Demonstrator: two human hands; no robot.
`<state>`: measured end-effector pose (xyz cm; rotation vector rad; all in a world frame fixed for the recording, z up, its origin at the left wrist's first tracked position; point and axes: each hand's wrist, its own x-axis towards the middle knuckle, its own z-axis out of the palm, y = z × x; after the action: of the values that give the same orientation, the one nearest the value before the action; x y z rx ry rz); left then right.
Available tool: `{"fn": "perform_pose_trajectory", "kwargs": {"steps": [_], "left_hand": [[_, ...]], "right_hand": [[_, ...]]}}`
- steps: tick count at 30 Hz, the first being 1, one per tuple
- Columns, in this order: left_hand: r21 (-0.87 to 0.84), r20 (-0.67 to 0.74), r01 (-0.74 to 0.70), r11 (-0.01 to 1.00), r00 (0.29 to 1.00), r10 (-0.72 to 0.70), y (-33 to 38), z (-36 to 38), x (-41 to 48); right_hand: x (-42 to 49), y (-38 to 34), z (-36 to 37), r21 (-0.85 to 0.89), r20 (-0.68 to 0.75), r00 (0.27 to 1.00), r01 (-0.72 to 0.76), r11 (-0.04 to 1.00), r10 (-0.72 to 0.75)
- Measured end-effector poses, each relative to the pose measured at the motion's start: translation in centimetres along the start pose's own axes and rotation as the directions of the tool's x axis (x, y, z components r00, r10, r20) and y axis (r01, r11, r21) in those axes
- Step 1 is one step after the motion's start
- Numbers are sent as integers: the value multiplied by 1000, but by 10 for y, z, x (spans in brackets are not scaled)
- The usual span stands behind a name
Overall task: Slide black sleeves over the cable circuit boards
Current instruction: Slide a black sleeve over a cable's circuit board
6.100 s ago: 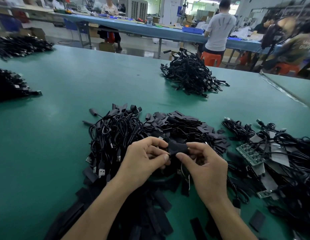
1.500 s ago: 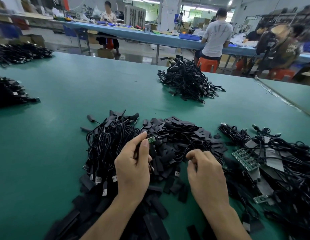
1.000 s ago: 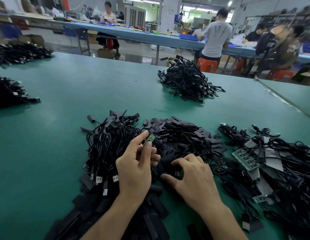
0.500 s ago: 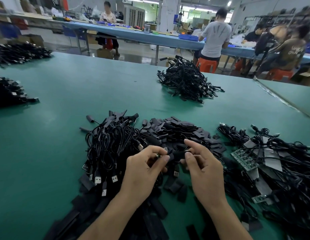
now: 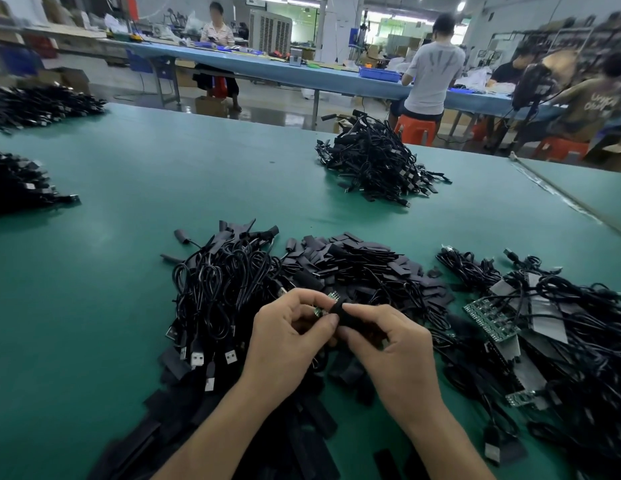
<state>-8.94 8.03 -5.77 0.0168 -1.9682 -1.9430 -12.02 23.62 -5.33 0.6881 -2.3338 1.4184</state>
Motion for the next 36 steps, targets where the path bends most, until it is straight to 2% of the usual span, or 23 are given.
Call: {"fn": "perform_pose_trajectory", "kwargs": {"steps": [3, 8, 10, 12, 14, 16, 19, 21, 28, 32, 36], "left_hand": [[-10, 0, -5, 1000, 1000, 5, 0, 0, -1], [-31, -91, -52, 998, 995, 49, 3, -1, 1], [-64, -158, -87, 994, 985, 76, 5, -2, 3], [-82, -205, -110, 991, 975, 91, 7, -4, 3], [-102, -227, -109, 989, 970, 83, 9, -3, 3], [-104, -246, -110, 988, 966, 81, 9, -2, 3], [-101, -297, -139, 985, 949, 103, 8, -1, 3], [-98, -325, -162, 982, 938, 123, 9, -2, 3], [-16, -347, -171, 985, 925, 155, 5, -7, 7], [0, -328, -156, 988, 933, 147, 3, -7, 7], [5, -311, -127, 992, 943, 122, 2, -7, 7]], "right_hand": [[1, 0, -1, -91, -8, 999, 40, 995, -41], [2, 5, -4, -173, -16, 1000, -18, 985, 16], [1, 7, -4, -331, 23, 996, -76, 941, 88], [-1, 6, -1, -510, 45, 989, -99, 854, 141], [-1, 0, 2, -558, 59, 995, -30, 830, 76], [0, -7, 8, -558, 142, 989, 50, 828, 36], [2, -9, 17, -615, 357, 926, 134, 777, 123], [0, -6, 20, -632, 408, 901, 166, 757, 143], [2, -8, 17, -548, 318, 943, 102, 830, 94], [1, -9, 13, -452, 114, 993, 28, 892, 26], [0, -5, 9, -375, -27, 999, -34, 926, 26]]}}
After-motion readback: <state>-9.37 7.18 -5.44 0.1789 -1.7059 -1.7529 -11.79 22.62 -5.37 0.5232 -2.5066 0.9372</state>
